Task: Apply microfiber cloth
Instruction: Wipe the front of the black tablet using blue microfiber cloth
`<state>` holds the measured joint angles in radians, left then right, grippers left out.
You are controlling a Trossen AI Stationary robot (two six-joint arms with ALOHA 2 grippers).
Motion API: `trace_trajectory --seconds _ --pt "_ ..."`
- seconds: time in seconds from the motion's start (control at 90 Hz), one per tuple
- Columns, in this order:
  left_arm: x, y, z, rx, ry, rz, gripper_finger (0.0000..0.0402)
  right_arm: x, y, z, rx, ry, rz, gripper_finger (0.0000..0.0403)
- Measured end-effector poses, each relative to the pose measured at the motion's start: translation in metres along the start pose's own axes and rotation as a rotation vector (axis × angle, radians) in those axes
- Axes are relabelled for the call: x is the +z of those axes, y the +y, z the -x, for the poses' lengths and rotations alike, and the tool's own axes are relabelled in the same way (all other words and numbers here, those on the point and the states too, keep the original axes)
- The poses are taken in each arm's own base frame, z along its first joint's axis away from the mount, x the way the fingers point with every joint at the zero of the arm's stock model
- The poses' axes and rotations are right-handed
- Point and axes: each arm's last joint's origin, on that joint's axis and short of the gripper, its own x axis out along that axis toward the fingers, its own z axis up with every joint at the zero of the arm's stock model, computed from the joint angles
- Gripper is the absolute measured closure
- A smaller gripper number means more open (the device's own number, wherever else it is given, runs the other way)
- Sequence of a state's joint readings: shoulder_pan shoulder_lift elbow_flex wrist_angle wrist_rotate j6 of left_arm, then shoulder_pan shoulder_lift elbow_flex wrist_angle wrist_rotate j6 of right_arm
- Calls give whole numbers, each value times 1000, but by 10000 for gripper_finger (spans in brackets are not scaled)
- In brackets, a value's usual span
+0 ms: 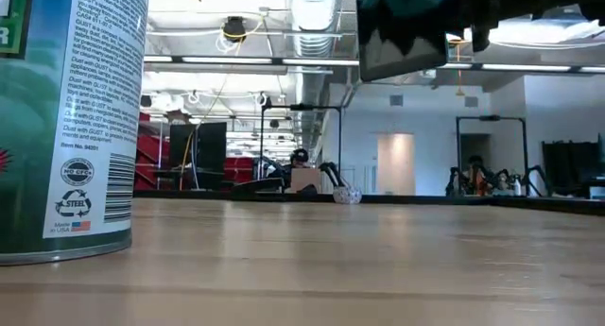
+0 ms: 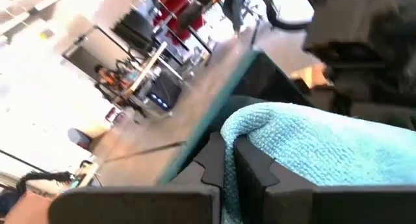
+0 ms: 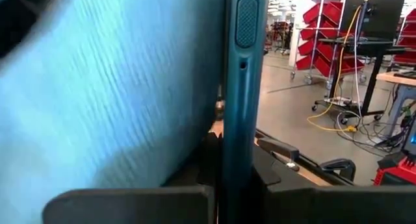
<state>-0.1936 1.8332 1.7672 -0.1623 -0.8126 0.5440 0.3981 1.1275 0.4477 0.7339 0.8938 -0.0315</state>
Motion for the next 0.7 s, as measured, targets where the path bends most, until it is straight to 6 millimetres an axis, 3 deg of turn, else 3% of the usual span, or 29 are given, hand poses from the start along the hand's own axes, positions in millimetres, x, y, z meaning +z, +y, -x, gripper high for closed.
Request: trace_trajectory --seconds 0.189,0.7 --pt "-3 -2 0 -19 22 13 401 -1 0 0 1 7 9 394" --pt "-34 -26 -10 -87 88 41 401 -2 0 0 2 9 16 394"
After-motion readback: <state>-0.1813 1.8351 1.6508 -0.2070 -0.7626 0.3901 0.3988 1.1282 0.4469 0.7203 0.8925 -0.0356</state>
